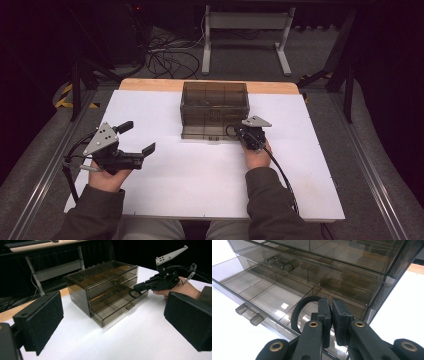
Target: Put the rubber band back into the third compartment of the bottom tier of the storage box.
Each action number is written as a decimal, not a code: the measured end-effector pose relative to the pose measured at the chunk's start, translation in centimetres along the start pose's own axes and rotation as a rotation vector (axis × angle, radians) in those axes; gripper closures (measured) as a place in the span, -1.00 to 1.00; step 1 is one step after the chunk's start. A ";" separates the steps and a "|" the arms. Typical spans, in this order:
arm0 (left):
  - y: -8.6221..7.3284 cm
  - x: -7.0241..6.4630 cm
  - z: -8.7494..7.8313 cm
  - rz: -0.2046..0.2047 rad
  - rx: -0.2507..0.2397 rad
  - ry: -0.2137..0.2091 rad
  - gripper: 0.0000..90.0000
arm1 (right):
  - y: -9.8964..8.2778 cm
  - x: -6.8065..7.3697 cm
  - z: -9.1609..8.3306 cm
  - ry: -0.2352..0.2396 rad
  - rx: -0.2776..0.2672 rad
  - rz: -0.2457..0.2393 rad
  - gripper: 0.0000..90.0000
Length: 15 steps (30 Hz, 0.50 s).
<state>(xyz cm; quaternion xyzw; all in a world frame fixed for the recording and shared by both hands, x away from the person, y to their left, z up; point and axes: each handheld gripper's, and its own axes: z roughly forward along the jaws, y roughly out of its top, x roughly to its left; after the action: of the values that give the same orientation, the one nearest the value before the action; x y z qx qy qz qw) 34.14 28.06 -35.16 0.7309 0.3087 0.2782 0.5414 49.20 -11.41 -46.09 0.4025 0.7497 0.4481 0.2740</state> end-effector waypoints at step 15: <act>-0.3 0.1 0.3 -0.007 0.016 -0.004 -0.93 | 0.1 -0.1 0.3 0.041 0.029 0.001 0.84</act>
<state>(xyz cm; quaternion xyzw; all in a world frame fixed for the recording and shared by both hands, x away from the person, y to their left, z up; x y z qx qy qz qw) 34.35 28.01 -35.54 0.7346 0.3124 0.2724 0.5372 49.51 -11.40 -46.13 0.3975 0.7615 0.4453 0.2524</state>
